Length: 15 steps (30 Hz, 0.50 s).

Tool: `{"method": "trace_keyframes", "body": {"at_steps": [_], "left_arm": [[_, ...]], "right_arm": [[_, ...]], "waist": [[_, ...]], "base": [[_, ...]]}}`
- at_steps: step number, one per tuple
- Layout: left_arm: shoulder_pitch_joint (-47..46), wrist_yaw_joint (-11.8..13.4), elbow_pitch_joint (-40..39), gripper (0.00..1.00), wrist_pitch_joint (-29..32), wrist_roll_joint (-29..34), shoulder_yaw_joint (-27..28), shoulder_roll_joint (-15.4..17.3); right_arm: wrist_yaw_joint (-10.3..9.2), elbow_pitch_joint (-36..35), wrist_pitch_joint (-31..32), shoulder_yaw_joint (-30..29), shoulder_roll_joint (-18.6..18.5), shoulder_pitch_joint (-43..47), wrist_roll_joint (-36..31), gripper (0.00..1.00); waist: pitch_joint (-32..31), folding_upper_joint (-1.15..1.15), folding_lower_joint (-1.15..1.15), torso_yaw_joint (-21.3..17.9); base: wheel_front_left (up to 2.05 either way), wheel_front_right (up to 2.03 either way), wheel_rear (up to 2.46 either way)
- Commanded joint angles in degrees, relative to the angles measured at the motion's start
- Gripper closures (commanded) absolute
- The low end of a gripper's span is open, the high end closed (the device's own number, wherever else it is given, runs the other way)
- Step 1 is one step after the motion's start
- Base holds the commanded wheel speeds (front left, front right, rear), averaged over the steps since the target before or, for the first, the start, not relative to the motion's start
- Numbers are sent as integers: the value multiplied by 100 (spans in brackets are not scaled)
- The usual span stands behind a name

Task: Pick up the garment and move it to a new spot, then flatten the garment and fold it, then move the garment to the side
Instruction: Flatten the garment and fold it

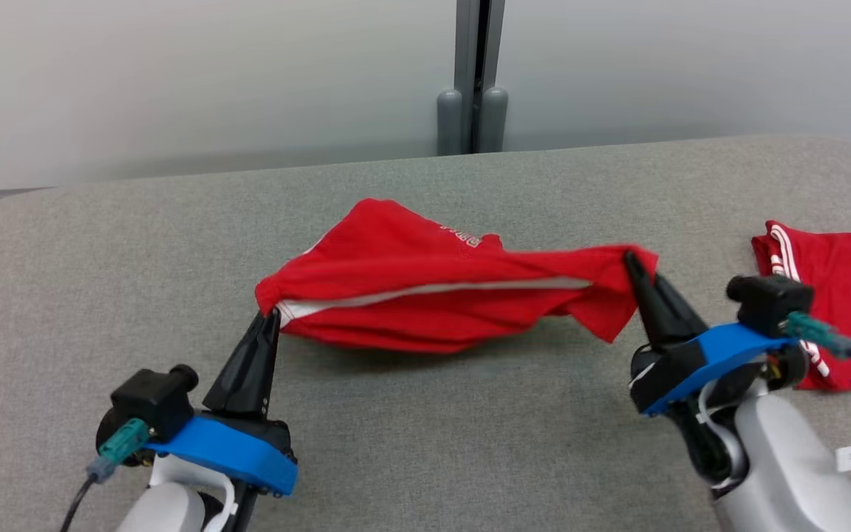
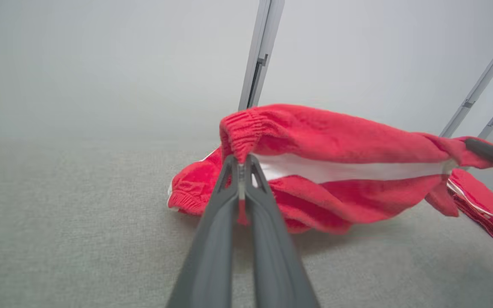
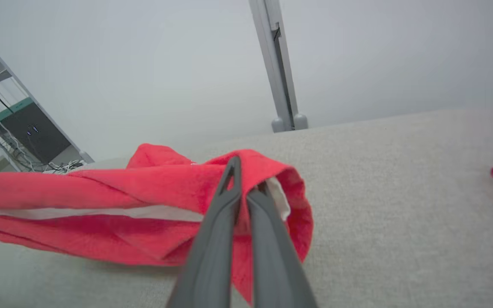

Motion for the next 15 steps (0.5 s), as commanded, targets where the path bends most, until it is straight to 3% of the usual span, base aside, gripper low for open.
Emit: {"method": "trace_keyframes", "body": {"at_steps": [1,2,3,10,15], "left_arm": [[-39,-17,-307,100,67,-32,40,112],[-39,-17,-307,100,67,-32,40,112],[19,-39,-888,100,215,-148,94,227],[11,-57,-2861,100,1215,-730,301,700],[-357,-71,-3252,100,1783,-1086,422,918]], "right_arm": [[2,-409,87,-94,-131,135,67,100],[2,-409,87,-94,-131,135,67,100],[2,-1129,287,-232,-256,283,86,100],[2,-3491,1481,-688,-397,757,190,100],[2,-3900,2034,-807,-404,422,322,100]], "waist": [[-57,0,0,-53],[-57,0,0,-53],[-97,0,0,-94],[11,0,0,-157],[315,0,0,-225]], "base": [[0,0,0],[0,0,0],[0,0,0],[0,0,0],[0,0,0]]}}
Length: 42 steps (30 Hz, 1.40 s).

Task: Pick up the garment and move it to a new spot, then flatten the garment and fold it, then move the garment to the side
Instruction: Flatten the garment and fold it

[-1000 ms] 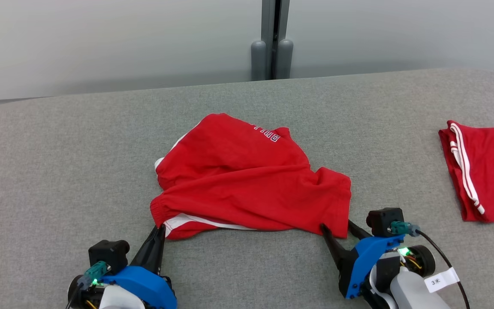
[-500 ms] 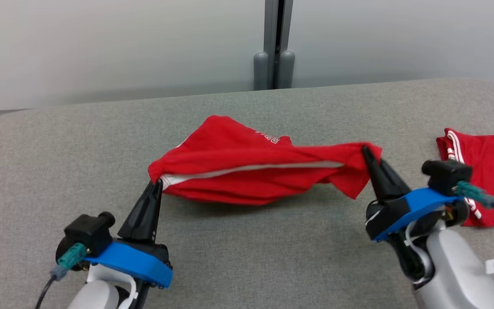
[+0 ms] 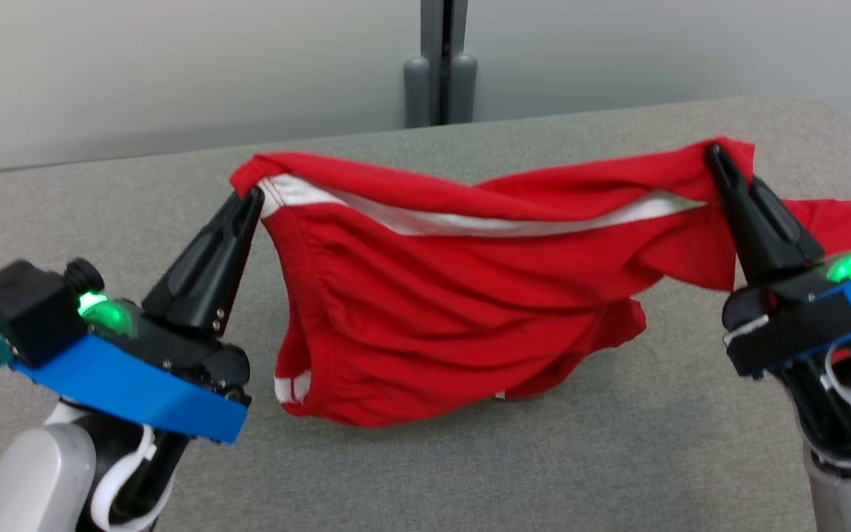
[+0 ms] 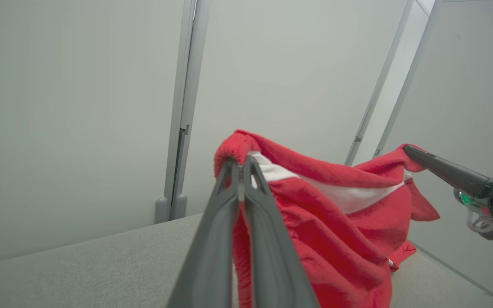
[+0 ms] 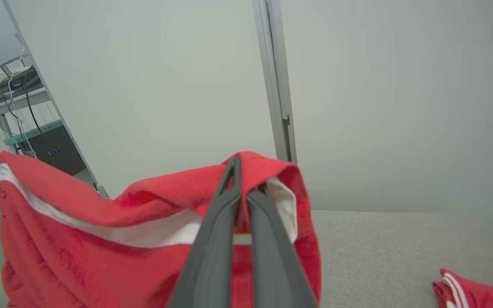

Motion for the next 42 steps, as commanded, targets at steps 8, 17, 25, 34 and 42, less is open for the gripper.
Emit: {"method": "trace_keyframes", "body": {"at_steps": [8,17,25,34,42], "left_arm": [[-1789,-36,1131,100,148,120,254,66],[-3382,-128,2525,100,-882,579,238,-199],[-2231,-202,3432,100,-1403,402,-390,-379],[-111,-218,3793,100,-1102,-324,-1120,-491],[1577,141,2062,100,-17,-1247,-1103,131]], "right_arm": [[3,1414,-439,402,-15,-2218,199,100],[2,3293,-2300,871,-161,-4042,105,100],[2,4436,-1856,1569,-381,-2810,607,100],[2,4824,-1099,1815,-643,-1100,1020,100],[-3,3469,-78,1088,-1214,645,890,100]], "waist": [[884,0,0,-124],[994,0,0,-182],[797,0,0,-199],[362,0,0,-138],[-66,0,0,125]], "base": [[0,0,0],[0,0,0],[0,0,0],[0,0,0],[0,0,0]]}}
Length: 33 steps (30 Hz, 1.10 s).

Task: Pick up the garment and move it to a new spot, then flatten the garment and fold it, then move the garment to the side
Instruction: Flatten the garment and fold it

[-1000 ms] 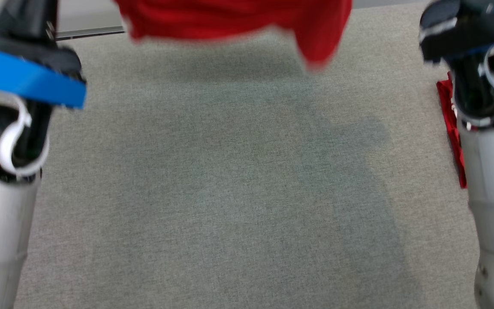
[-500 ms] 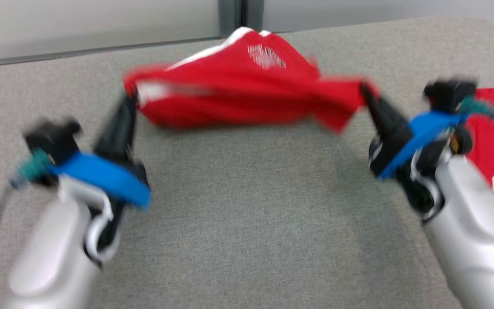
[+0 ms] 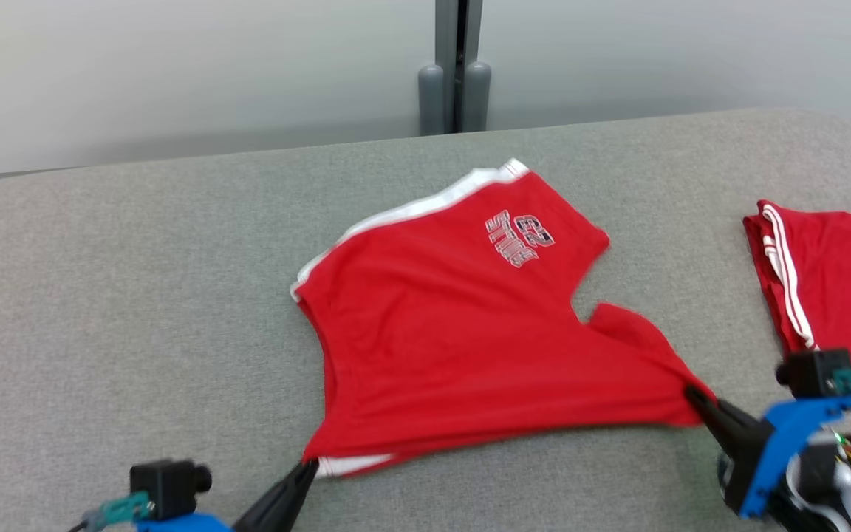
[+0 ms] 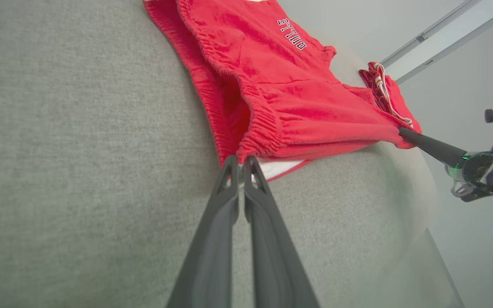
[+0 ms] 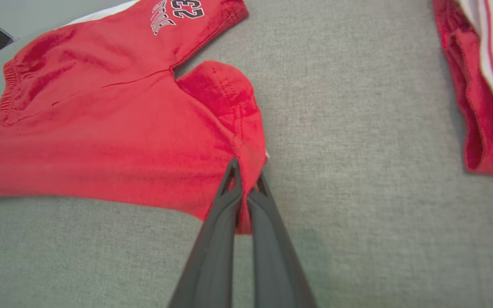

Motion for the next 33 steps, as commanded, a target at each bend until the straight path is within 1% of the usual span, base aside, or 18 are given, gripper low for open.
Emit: {"method": "trace_keyframes", "body": {"at_steps": [1,4,6,9,10,12,15,18,22,25,26,27,28,29,30,31,33], "left_arm": [[188,104,-245,100,81,-96,85,148],[695,398,-1208,100,319,-322,193,395],[881,486,-1690,100,313,-435,285,478],[783,504,-1989,100,280,-428,315,423],[629,476,-1980,100,216,-424,335,323],[359,437,-1801,100,143,-400,325,129],[-196,509,-1324,100,19,-271,307,-220],[-816,467,-652,100,-104,-195,302,-559],[-1557,396,343,100,-260,-48,237,-928],[-2008,338,1005,100,-420,82,198,-1129],[-2228,300,1349,100,-546,139,169,-1280],[-2314,256,1519,100,-607,168,154,-1358],[-2395,211,1651,100,-668,203,134,-1409],[-2467,166,1792,71,-731,217,118,-1454],[-2527,132,1911,31,-791,236,90,-1511],[-2582,95,2019,0,-840,266,55,-1561],[-2643,8,2186,0,-918,253,-6,-1654]], "right_arm": [[-9,-238,130,-153,-85,267,-62,100],[-11,-1247,655,-778,-50,978,-289,100],[-10,-1888,919,-1182,154,1239,-495,100],[-9,-2576,1230,-1500,421,1214,-802,100],[-9,-2704,1290,-1525,531,1046,-864,100],[-6,-2765,1399,-1462,617,672,-987,100],[-6,-2457,1483,-1246,771,-81,-1086,100],[-6,-1898,1421,-1090,822,-943,-1173,100],[-5,-968,1161,-844,791,-1850,-1374,100],[-5,-279,926,-695,737,-2361,-1488,100],[-5,162,769,-678,709,-2612,-1537,100],[-5,389,684,-666,710,-2719,-1550,100],[-5,583,608,-669,710,-2816,-1557,90],[-5,790,519,-683,717,-2901,-1551,7],[-5,956,412,-703,723,-2989,-1549,0],[-5,1097,313,-687,734,-3057,-1555,0],[-5,1330,177,-611,729,-3132,-1523,0]], "waist": [[-19,0,2,20],[-48,0,2,63],[-39,0,2,84],[23,0,2,121],[48,0,2,131],[133,0,2,149],[265,0,2,191],[431,0,2,320],[657,0,2,518],[824,0,2,679],[932,0,2,785],[972,0,2,828],[1017,0,2,867],[1049,0,2,898],[1078,0,2,928],[1096,0,2,951],[1105,0,2,977]], "base": [[0,0,0],[0,0,0],[0,0,0],[0,0,0],[0,0,0],[0,0,0],[0,0,0],[0,0,0],[0,0,0],[0,0,0],[0,0,0],[0,0,0],[0,0,0],[0,0,0],[0,0,0],[0,0,0],[0,0,0]]}}
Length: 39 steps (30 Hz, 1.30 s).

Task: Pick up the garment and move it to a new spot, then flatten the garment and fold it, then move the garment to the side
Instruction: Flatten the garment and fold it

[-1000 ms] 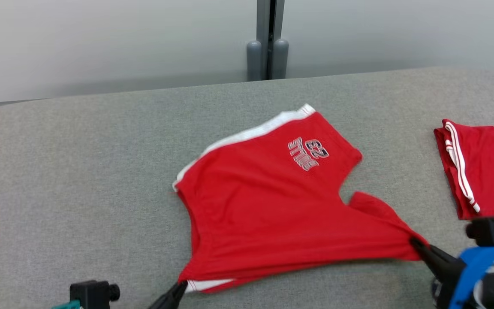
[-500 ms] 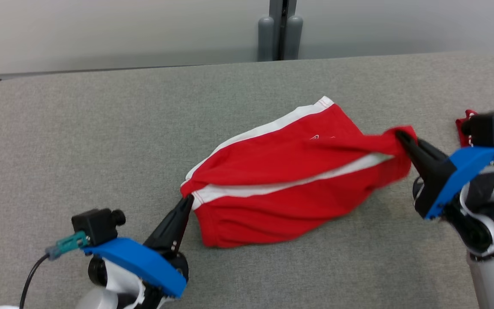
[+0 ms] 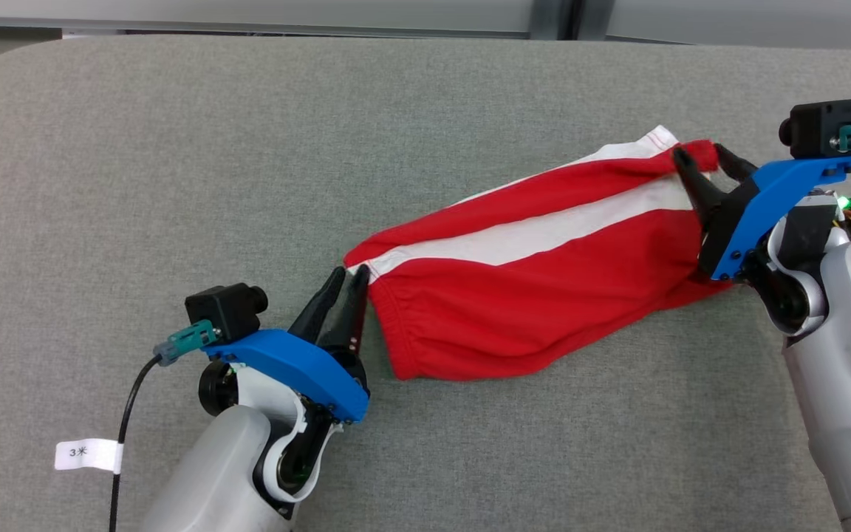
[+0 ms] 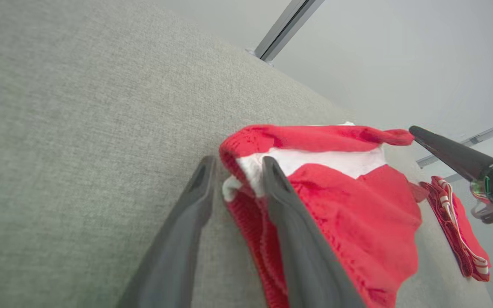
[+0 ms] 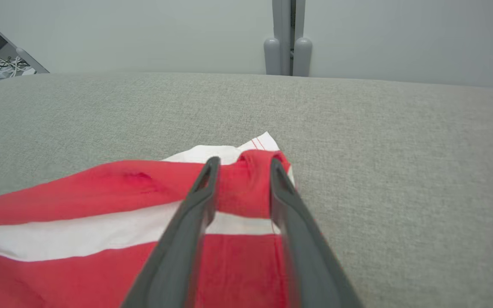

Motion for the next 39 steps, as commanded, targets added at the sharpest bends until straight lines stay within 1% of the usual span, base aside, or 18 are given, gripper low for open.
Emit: {"method": "trace_keyframes", "body": {"at_steps": [1,4,6,8,10,11,13,15,18,20,22,25,29,33,34,35,36,39], "left_arm": [[-117,-102,162,0,-107,-11,-58,-78],[-90,-171,221,0,-226,15,-79,-92],[13,-218,234,0,-397,85,-98,-18],[68,-256,133,0,-811,364,-147,177],[211,-275,86,0,-1115,536,-106,254],[254,-263,58,0,-1212,653,-66,300],[305,-152,8,0,-1329,913,70,432],[367,-24,-110,0,-1369,1232,299,473],[517,74,-594,0,-1371,1903,795,387],[666,60,-822,0,-1373,2335,1075,346],[753,1,-996,0,-1375,2633,1339,237],[925,-106,-1083,0,-1375,2916,1638,67],[1024,-236,-1118,0,-1376,3157,1906,-104],[1068,-324,-1070,0,-1377,3313,2063,-216],[1080,-347,-1055,0,-1377,3346,2089,-248],[1103,-363,-1039,0,-1377,3363,2118,-272],[1131,-373,-1016,0,-1377,3382,2143,-287],[1187,-388,-960,0,-1377,3423,2199,-307]], "right_arm": [[1,196,-137,92,-36,-139,34,0],[1,287,-192,179,-92,-157,120,0],[1,310,-212,248,-167,-116,229,0],[1,276,-269,290,-261,-25,328,0],[1,245,-307,316,-358,97,388,0],[1,253,-331,311,-422,150,405,0],[1,273,-375,293,-498,209,440,0],[1,321,-450,244,-539,233,476,0],[1,464,-532,159,-573,202,500,0],[1,564,-616,103,-515,116,540,0],[1,724,-658,75,-459,47,528,0],[1,1017,-685,45,-427,-61,474,0],[1,1431,-757,4,-433,-206,233,0],[1,1895,-579,141,-304,-221,-66,0],[4,1929,-521,232,-236,-196,-70,5],[10,1930,-499,326,-197,-178,-70,65],[10,1903,-491,439,-194,-146,-73,100],[7,1733,-632,578,-264,-26,62,100]], "waist": [[38,0,-1,70],[-25,0,-1,55],[-105,0,-1,21],[-194,0,-1,-22],[-258,0,-1,-52],[-271,0,-1,-58],[-279,0,-1,-53],[-242,0,-1,-23],[-107,0,-1,56],[-7,0,-1,107],[81,0,-1,164],[164,0,-1,274],[232,0,-1,395],[224,0,-1,444],[211,0,-1,444],[192,0,-1,437],[165,0,-1,424],[32,0,-1,345]], "base": [[0,0,0],[0,0,0],[0,0,0],[0,0,0],[0,0,0],[0,0,0],[0,0,0],[0,0,0],[0,0,0],[0,0,0],[0,0,0],[0,0,0],[0,0,0],[0,0,0],[0,0,0],[0,0,0],[0,0,0],[0,0,0]]}}
